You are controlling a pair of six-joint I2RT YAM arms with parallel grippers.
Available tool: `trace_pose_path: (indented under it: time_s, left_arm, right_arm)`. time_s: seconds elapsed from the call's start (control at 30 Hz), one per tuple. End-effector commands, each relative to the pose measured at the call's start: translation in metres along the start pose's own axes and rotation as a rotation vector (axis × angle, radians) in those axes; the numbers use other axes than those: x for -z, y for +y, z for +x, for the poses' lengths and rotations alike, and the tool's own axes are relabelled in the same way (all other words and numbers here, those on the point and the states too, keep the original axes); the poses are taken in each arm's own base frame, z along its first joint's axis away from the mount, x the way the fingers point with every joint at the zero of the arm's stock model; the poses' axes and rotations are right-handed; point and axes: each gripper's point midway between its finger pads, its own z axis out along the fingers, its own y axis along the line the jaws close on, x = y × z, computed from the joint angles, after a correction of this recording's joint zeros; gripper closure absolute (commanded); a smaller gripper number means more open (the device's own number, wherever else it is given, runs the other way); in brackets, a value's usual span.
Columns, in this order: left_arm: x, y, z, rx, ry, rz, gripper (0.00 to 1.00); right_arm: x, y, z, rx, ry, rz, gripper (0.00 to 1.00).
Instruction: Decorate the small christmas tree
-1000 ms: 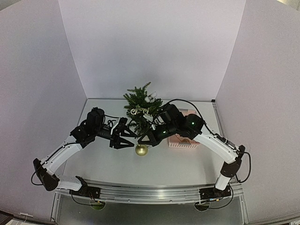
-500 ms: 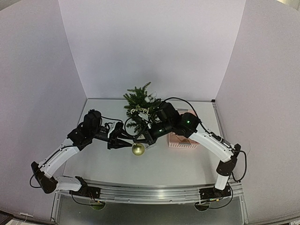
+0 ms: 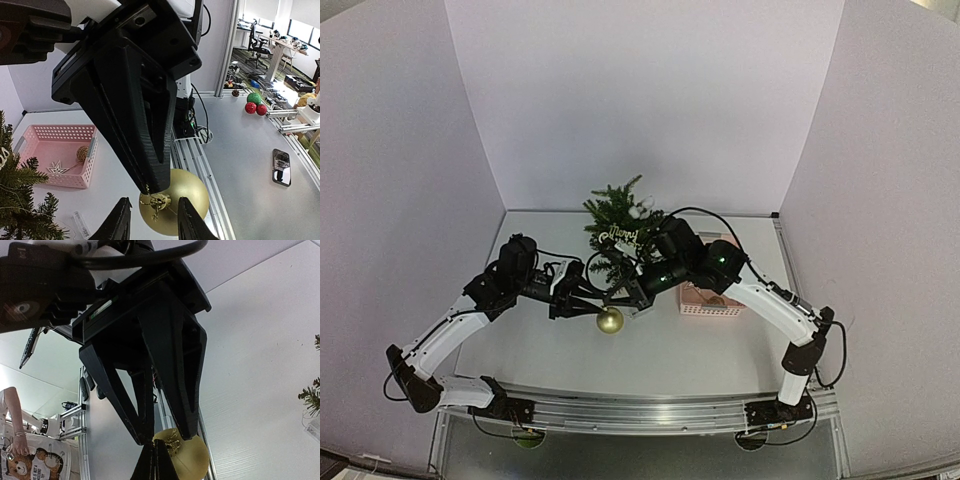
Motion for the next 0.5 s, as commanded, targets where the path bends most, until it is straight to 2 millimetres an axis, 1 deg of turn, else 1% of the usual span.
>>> trace_pose_path:
  time_s: [0.0, 0.07, 0.3, 0.37, 0.47]
  left_arm:
    - [0.0057, 0.0013, -0.0235, -0.041, -0.04, -0.018, 0.74]
    - [0.0054, 0.0024, -0.0249, -0.038, -0.046, -0.021, 0.76]
    - [0.0038, 0.0058, -0.0258, -0.014, -0.051, -0.025, 0.75]
    - [0.004, 0.0071, -0.0263, -0.015, -0.051, -0.032, 0.77]
    - [0.0045, 0.0087, -0.0259, -0.013, -0.048, -0.044, 0.87]
  right_arm:
    - [0.018, 0.0197, -0.0095, 0.057, -0.048, -0.028, 1.0]
    - [0.0187, 0.02, -0.0106, 0.061, -0.052, -0.025, 1.0]
    - [0.0186, 0.0187, -0.0112, 0.064, -0.055, -0.017, 1.0]
    - [0.018, 0.0196, -0.0112, 0.066, -0.052, -0.023, 1.0]
    - [0.0184, 0.0204, -0.011, 0.07, -0.053, -0.025, 1.0]
